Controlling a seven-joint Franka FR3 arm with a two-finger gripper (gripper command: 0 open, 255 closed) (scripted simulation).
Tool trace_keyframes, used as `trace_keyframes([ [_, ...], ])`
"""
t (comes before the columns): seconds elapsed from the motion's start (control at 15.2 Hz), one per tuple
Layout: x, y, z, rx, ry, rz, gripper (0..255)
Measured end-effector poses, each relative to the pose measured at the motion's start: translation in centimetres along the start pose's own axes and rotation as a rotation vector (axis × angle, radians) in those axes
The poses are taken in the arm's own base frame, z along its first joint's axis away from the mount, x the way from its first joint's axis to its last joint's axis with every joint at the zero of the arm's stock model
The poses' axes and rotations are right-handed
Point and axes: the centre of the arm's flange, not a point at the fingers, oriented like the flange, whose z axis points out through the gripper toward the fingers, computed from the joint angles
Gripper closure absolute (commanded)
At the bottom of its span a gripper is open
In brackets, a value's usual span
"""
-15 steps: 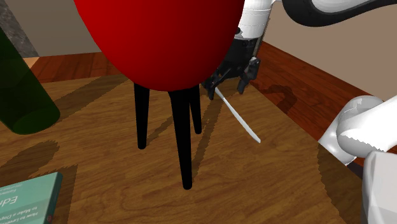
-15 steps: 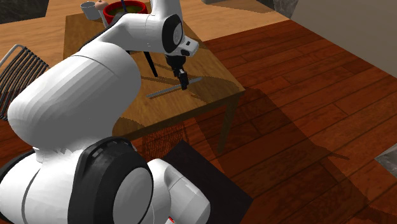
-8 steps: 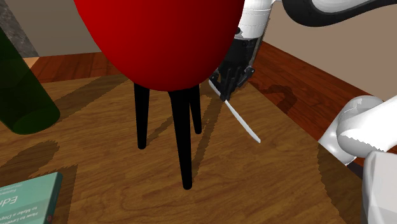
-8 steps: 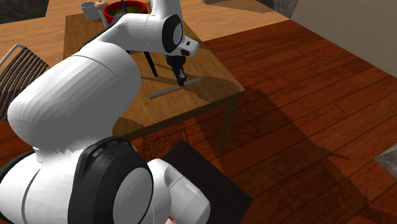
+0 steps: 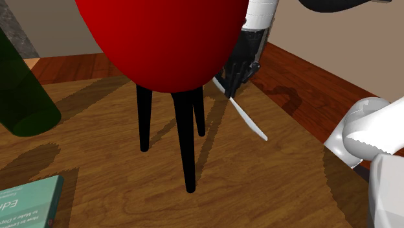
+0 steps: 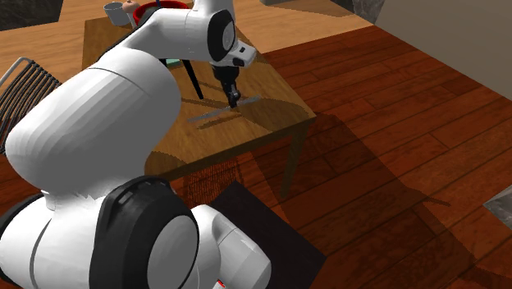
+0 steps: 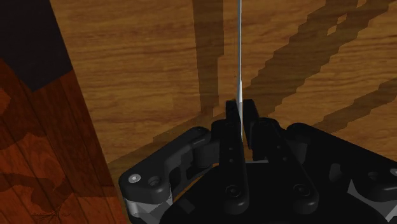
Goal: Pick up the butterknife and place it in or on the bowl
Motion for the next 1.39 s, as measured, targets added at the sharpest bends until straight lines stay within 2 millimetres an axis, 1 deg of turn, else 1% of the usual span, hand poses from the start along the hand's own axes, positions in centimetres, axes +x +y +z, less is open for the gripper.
trace_keyframes([
  [0.2, 0.2, 0.0, -1.3, 0.000, 0.000, 0.000, 255],
  [1.39, 0.4, 0.1, -11.0, 0.000, 0.000, 0.000, 255],
])
